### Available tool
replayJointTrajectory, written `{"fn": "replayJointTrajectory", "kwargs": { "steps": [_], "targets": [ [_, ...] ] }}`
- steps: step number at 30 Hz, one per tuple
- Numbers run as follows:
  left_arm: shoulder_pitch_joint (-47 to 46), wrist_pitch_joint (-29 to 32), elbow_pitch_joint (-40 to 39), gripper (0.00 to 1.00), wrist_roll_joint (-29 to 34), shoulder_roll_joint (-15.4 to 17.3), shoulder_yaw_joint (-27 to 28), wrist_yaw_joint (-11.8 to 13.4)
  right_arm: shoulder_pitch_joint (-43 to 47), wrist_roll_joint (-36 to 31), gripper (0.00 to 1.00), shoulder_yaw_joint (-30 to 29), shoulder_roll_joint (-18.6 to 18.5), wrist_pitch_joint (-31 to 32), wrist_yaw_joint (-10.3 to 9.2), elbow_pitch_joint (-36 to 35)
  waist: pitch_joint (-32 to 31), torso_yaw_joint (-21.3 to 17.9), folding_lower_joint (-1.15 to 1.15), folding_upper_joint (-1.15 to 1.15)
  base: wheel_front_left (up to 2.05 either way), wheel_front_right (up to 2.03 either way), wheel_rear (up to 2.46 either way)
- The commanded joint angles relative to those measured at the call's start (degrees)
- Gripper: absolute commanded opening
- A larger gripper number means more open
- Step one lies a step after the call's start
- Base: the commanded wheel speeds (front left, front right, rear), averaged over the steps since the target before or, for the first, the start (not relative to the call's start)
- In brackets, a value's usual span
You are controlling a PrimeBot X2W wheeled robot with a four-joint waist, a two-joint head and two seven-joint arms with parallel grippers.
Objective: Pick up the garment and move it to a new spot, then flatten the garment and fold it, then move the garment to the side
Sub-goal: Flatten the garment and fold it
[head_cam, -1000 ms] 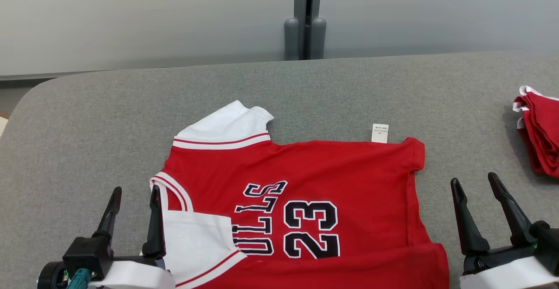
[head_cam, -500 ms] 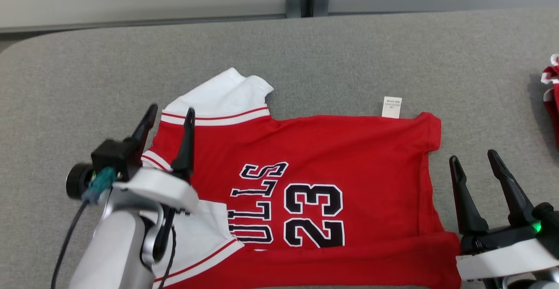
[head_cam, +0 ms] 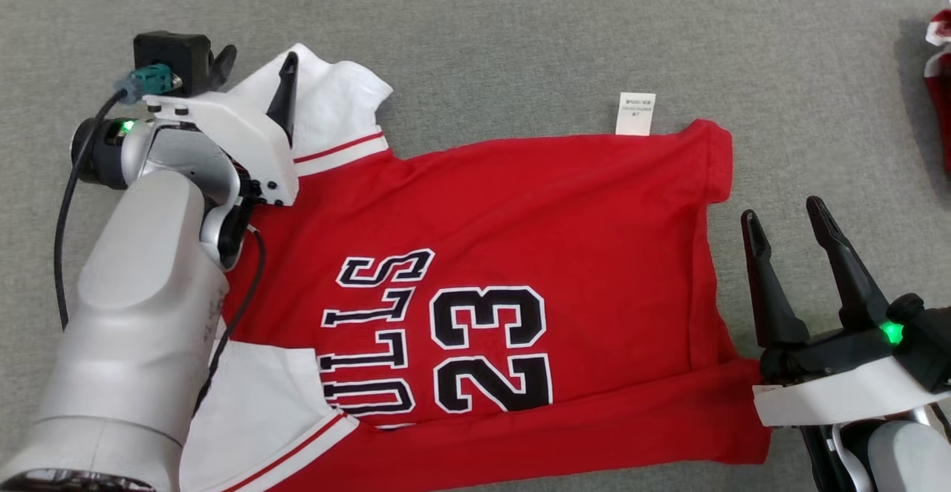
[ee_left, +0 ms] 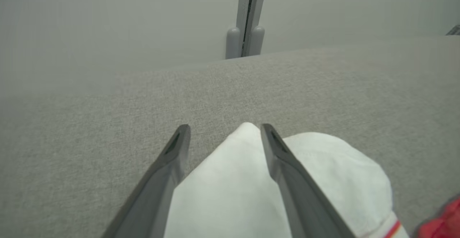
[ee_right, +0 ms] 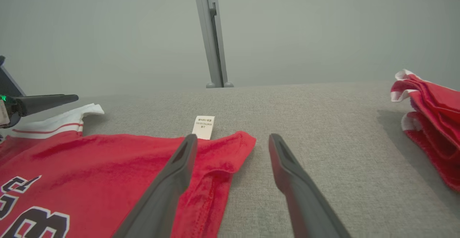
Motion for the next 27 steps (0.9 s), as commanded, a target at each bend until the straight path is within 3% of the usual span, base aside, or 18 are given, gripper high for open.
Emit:
{"fn": "replayJointTrajectory", "kwargs": {
  "steps": [1, 4, 5, 6, 18, 27],
  "targets": [
    [-1.6, 0.4, 2.3, 1.0, -0.3, 0.5, -0.1, -0.4, -0.9, 0.4, 1.0, 0.0, -0.1, -0.5, -0.1, 0.7, 1.4, -1.6, 0.0, 0.0, 0.0, 0.0, 0.0],
    [-4.1, 1.7, 8.0, 1.0, -0.6, 0.6, -0.2, -0.9, -1.2, 0.9, 1.0, -0.2, -0.4, -1.1, -0.1, 2.1, 1.6, -2.0, 0.0, 0.0, 0.0, 0.0, 0.0],
    [-4.5, 1.7, 9.5, 0.46, -0.7, 0.6, -0.5, -1.1, -1.3, 1.1, 1.0, -0.3, -0.5, -1.3, -0.1, 2.5, 1.7, -2.1, 0.0, 0.0, 0.0, 0.0, 0.0],
    [-4.6, 1.5, 10.7, 0.0, -1.0, 0.3, -0.6, -1.3, -1.5, 1.1, 1.0, -0.6, -0.6, -1.5, -0.1, 2.9, 1.6, -2.1, 0.0, 0.0, 0.0, 0.0, 0.0],
    [-9.0, -7.4, 15.2, 0.0, -1.0, -1.6, -2.7, -2.6, -7.9, 4.2, 1.0, -3.0, -4.5, -0.3, -0.09, 8.4, 1.2, 1.3, 0.0, 0.0, 0.0, 0.0, 0.0],
    [-11.1, -12.7, 15.1, 0.0, -2.2, -4.0, -5.0, -3.1, -17.5, 8.2, 1.0, 3.4, -10.4, 4.9, -0.09, 19.1, 2.8, 5.6, 0.0, 0.0, 0.0, 0.0, 0.0]
  ]
}}
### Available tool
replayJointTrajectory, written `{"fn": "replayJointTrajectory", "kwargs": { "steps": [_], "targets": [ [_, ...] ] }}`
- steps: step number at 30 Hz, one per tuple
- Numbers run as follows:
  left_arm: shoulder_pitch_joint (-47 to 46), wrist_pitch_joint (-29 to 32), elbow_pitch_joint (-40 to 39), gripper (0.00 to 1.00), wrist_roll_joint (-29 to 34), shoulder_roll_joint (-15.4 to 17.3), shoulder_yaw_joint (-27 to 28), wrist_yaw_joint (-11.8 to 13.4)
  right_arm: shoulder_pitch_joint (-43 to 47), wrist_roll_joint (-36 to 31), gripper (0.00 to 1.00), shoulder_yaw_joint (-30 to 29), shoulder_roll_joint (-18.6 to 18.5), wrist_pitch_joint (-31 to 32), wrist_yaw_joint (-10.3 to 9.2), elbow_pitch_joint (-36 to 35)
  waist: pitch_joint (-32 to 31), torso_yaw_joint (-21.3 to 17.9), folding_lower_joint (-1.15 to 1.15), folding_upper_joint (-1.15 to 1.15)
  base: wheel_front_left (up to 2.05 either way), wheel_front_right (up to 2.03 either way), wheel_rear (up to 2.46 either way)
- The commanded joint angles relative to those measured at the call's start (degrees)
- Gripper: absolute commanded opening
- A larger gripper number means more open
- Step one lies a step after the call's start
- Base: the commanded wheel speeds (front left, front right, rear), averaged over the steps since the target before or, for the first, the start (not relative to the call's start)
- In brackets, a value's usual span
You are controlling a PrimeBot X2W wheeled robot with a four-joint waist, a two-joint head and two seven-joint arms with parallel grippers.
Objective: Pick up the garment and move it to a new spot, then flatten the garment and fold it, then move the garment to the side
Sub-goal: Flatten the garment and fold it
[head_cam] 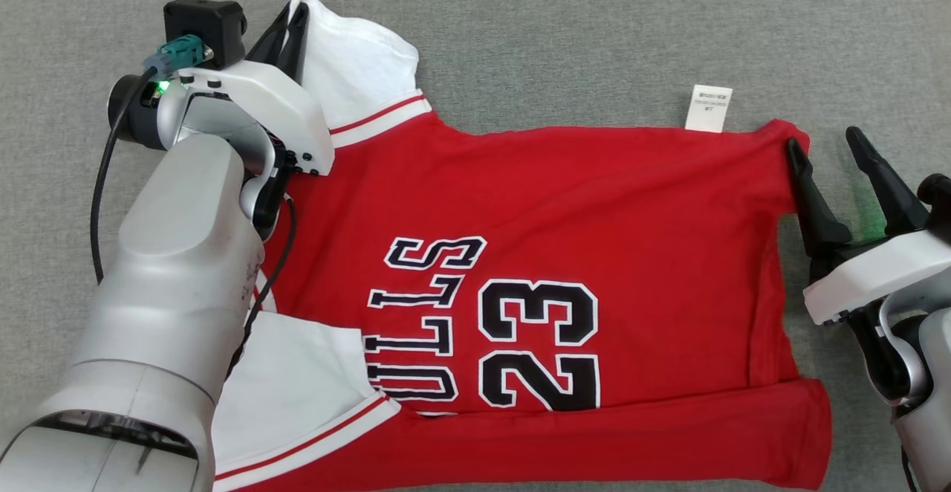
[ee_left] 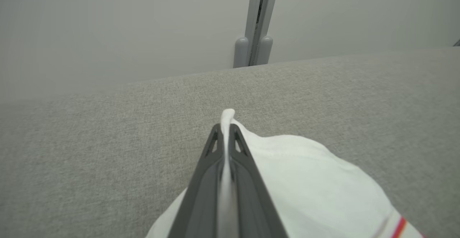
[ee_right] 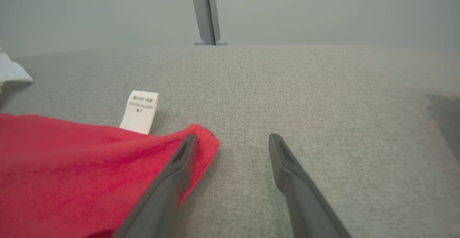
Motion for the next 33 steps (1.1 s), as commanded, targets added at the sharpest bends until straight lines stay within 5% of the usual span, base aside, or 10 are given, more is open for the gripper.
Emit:
{"fn": "replayJointTrajectory", "kwargs": {
  "steps": [1, 3, 4, 7, 16, 33],
  "targets": [
    [-1.1, -0.8, -0.2, 0.0, -0.4, -0.2, -0.5, -0.3, -0.7, 1.1, 1.0, 0.8, -1.1, 0.7, -0.04, 1.2, 0.1, 1.4, 0.0, 0.0, 0.0, 0.0, 0.0],
    [-0.8, -1.5, -0.5, 0.0, -1.0, -0.2, -0.9, -0.3, -1.0, 2.4, 0.95, 2.2, -2.1, 1.8, -0.04, 2.5, -0.1, 1.9, 0.0, 0.0, 0.0, 0.0, 0.0],
    [-0.5, -1.9, -0.6, 0.0, -1.2, -0.3, -1.1, -0.4, -1.1, 3.3, 0.64, 3.2, -2.6, 2.3, -0.04, 2.9, -0.3, 2.0, 0.0, 0.0, 0.0, 0.0, 0.0],
    [0.5, -2.8, -1.2, 0.0, -2.1, -0.4, -1.5, -0.4, -1.2, 5.3, 0.0, 5.6, -4.0, 4.0, -0.04, 4.0, -0.8, 2.4, 0.0, 0.0, 0.0, 0.0, 0.0],
    [5.3, -4.6, -8.7, 0.0, -3.5, 1.7, 0.1, -0.3, -3.6, 6.2, 0.0, 3.8, -7.3, -1.1, -0.05, 2.8, -3.6, 3.3, 0.0, 0.0, 0.0, 0.0, 0.0],
    [33.8, -4.6, -45.3, 0.0, -1.7, 5.9, 6.8, 4.9, 5.6, 5.7, 0.0, 1.9, -6.3, -2.7, -0.05, -3.5, -6.8, 4.4, 0.0, 0.0, 0.0, 0.0, 0.0]
  ]
}}
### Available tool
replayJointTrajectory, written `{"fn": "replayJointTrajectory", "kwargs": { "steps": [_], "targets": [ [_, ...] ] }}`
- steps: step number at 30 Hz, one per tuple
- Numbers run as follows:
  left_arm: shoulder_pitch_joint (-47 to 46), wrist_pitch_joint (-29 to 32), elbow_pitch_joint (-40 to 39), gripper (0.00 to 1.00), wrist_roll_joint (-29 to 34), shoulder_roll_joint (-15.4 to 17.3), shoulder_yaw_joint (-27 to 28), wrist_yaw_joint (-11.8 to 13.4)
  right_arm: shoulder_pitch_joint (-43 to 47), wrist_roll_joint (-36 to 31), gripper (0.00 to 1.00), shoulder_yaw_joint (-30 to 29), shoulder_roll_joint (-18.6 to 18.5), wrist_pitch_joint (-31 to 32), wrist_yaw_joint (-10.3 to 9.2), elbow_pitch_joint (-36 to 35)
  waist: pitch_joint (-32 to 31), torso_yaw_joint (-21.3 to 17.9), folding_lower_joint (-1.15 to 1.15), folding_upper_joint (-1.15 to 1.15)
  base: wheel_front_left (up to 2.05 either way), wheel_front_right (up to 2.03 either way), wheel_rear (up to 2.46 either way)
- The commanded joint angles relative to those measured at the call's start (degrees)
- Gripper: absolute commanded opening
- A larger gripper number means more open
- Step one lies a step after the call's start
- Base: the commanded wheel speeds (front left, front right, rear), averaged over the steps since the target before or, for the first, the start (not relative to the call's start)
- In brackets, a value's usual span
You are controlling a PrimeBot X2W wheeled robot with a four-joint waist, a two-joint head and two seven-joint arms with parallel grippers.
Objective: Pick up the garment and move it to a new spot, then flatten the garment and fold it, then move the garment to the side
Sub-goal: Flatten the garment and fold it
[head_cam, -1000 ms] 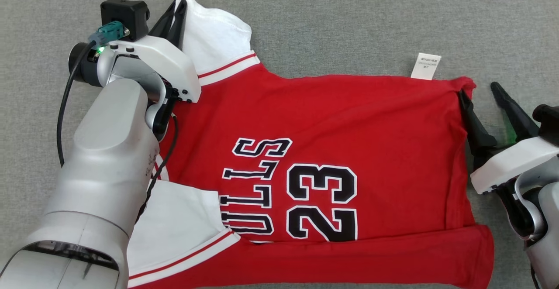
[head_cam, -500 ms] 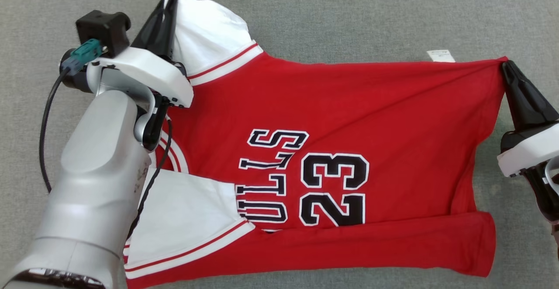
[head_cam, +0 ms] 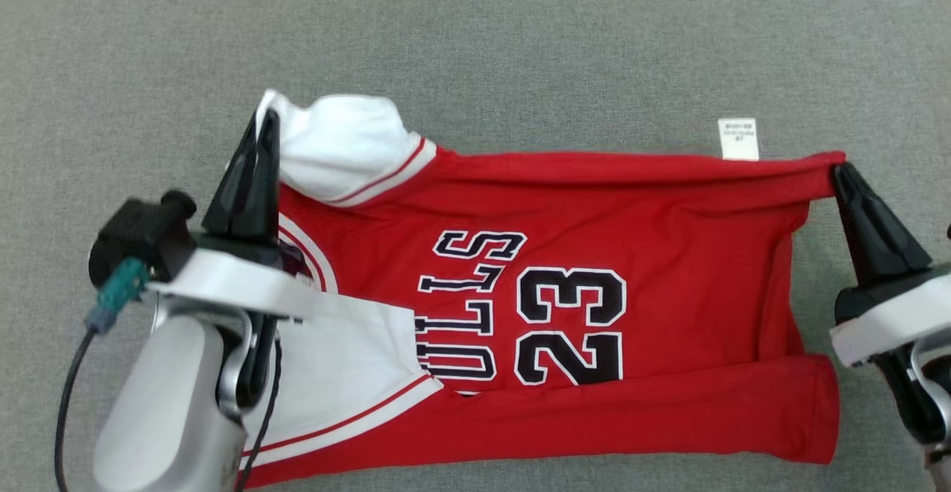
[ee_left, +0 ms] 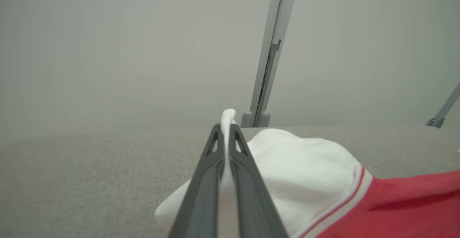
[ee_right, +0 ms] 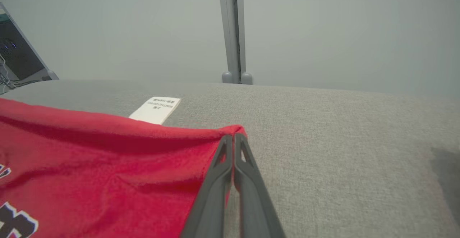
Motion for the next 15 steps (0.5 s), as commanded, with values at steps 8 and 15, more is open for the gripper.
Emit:
{"fn": "replayJointTrajectory", "kwargs": {
  "steps": [8, 15],
  "targets": [
    [18.8, 3.9, -14.3, 0.0, -1.8, 1.0, 1.2, 5.0, 9.4, -2.8, 0.0, -3.0, 2.3, 0.5, -0.02, -5.0, -1.2, -0.2, 0.0, 0.0, 0.0, 0.0, 0.0],
    [29.5, 10.1, -21.2, 0.0, -4.3, 0.9, 1.1, 8.3, 16.1, -4.0, 0.0, -5.3, 5.7, 1.0, -0.02, -6.9, -1.8, 0.5, 0.0, 0.0, 0.0, 0.0, 0.0]
  ]
}}
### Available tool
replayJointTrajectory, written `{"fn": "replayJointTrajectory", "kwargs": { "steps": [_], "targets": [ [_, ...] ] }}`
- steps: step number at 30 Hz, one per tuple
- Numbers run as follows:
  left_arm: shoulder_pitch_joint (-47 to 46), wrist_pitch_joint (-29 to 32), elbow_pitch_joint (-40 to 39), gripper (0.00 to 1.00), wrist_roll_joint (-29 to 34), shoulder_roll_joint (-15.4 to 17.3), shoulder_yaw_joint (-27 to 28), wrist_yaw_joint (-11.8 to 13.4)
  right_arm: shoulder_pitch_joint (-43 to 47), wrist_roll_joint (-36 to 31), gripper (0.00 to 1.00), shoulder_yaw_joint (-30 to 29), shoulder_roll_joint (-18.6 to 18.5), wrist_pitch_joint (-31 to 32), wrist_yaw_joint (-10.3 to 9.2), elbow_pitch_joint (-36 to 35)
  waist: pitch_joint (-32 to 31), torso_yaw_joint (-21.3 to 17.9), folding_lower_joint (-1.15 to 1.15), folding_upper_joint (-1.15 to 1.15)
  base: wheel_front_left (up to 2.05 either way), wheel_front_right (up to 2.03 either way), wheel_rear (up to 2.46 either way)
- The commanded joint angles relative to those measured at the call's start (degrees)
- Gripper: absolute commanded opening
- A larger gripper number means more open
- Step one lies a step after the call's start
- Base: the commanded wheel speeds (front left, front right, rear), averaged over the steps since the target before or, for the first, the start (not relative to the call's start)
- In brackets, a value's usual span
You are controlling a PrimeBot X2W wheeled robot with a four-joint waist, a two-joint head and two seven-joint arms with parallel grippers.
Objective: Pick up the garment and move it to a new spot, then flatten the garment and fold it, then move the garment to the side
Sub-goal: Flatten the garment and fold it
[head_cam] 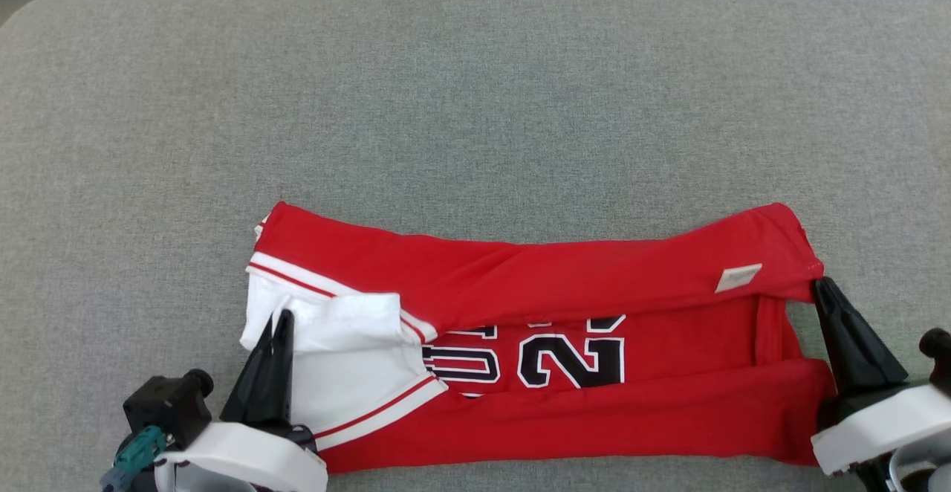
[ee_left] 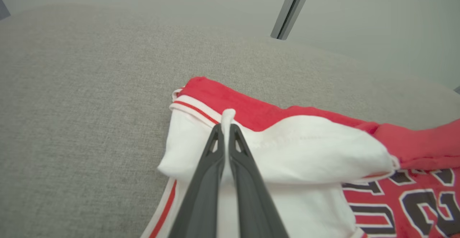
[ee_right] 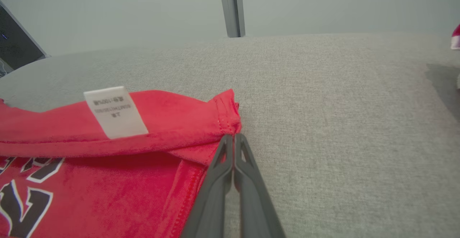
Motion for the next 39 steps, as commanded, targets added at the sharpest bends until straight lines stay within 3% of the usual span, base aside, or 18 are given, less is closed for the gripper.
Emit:
{"fn": "replayJointTrajectory", "kwargs": {
  "steps": [1, 8, 9, 10, 11, 13, 14, 24, 39],
  "targets": [
    [1.1, 0.9, -0.3, 0.0, -0.5, 0.1, 0.0, 0.5, 1.2, -0.3, 0.0, -0.5, 0.5, 0.1, -0.02, -0.3, -0.2, 0.1, 0.0, 0.0, 0.0, 0.0, 0.0],
    [4.0, 3.7, 1.0, 0.0, -3.1, -0.7, -0.5, 0.8, 7.9, -0.3, 0.0, -2.5, 5.2, 0.8, -0.02, -1.8, -1.3, -0.1, 0.0, 0.0, 0.0, 0.0, 0.0],
    [4.0, 4.0, 1.4, 0.29, -3.4, -0.7, -0.5, 0.7, 8.2, -0.4, 0.04, -2.3, 5.6, 1.1, -0.02, -2.0, -1.4, -0.2, 0.0, 0.0, 0.0, 0.0, 0.0],
    [4.1, 4.1, 1.8, 0.53, -3.6, -0.8, -0.3, 0.9, 8.5, -0.3, 0.2, -2.2, 6.0, 1.2, -0.02, -2.2, -1.5, -0.3, 0.0, 0.0, 0.0, 0.0, 0.0],
    [4.2, 4.5, 2.3, 1.0, -3.7, -0.7, -0.3, 1.1, 8.9, -0.3, 0.4, -2.1, 6.3, 1.6, -0.02, -2.1, -1.6, -0.4, 0.0, 0.0, 0.0, 0.0, 0.0],
    [4.3, 4.3, 2.9, 1.0, -3.9, -0.7, -0.2, 1.3, 9.4, -0.5, 0.98, -2.3, 6.7, 1.8, -0.02, -2.3, -1.8, -0.5, 0.0, 0.0, 0.0, 0.0, 0.0],
    [4.0, 3.4, 3.0, 1.0, -3.3, -0.6, 0.1, 1.6, 9.5, -0.7, 1.0, -2.4, 7.0, 1.4, -0.02, -2.5, -1.9, -0.6, 0.0, 0.0, 0.0, 0.0, 0.0],
    [0.7, -8.4, 0.9, 1.0, 1.9, -1.9, 1.9, 3.6, 7.8, -6.0, 1.0, -4.5, 8.6, -4.0, -0.02, -8.8, -5.5, -2.2, 0.0, 0.0, 0.0, 0.0, 0.0],
    [1.6, -10.3, 1.8, 1.0, 10.1, -0.5, 2.7, 4.3, 6.4, -10.6, 1.0, -4.5, 10.6, -2.2, -0.02, -8.9, -13.1, -5.1, 0.0, 0.0, 0.0, 0.0, 0.0]
  ]
}}
